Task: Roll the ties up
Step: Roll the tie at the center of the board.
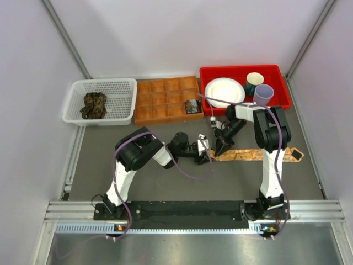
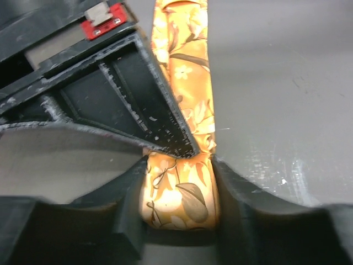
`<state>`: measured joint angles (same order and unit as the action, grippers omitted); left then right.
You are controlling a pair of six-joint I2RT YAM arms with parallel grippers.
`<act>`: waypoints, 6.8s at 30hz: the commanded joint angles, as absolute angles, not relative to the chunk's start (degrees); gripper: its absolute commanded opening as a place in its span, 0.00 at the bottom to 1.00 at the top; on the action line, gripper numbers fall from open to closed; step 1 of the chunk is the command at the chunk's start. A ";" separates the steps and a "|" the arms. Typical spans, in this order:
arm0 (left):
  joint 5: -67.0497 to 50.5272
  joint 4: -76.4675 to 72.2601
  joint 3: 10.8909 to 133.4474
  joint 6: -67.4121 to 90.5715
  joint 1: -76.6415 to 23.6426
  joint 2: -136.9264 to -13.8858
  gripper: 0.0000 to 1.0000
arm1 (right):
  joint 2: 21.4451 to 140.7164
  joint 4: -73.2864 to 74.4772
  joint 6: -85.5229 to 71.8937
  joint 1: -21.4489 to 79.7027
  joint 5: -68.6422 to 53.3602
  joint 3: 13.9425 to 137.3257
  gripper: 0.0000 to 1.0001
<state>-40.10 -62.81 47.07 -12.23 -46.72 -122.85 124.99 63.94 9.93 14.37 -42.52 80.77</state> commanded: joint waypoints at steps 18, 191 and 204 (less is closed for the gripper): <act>-26.90 -0.27 60.02 -31.11 -47.99 -112.24 0.07 | 115.23 58.62 10.46 9.25 -44.46 79.10 0.43; -33.40 -6.77 63.72 -29.62 -47.55 -121.73 0.14 | 110.82 55.11 4.04 3.78 -49.74 71.46 0.47; -33.49 -6.68 63.55 -29.80 -47.46 -121.82 0.14 | 112.51 53.87 5.19 6.68 -49.39 70.66 0.00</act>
<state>-37.78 -18.28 67.00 -28.05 -48.27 -120.11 114.08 52.69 3.92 6.28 -47.75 69.69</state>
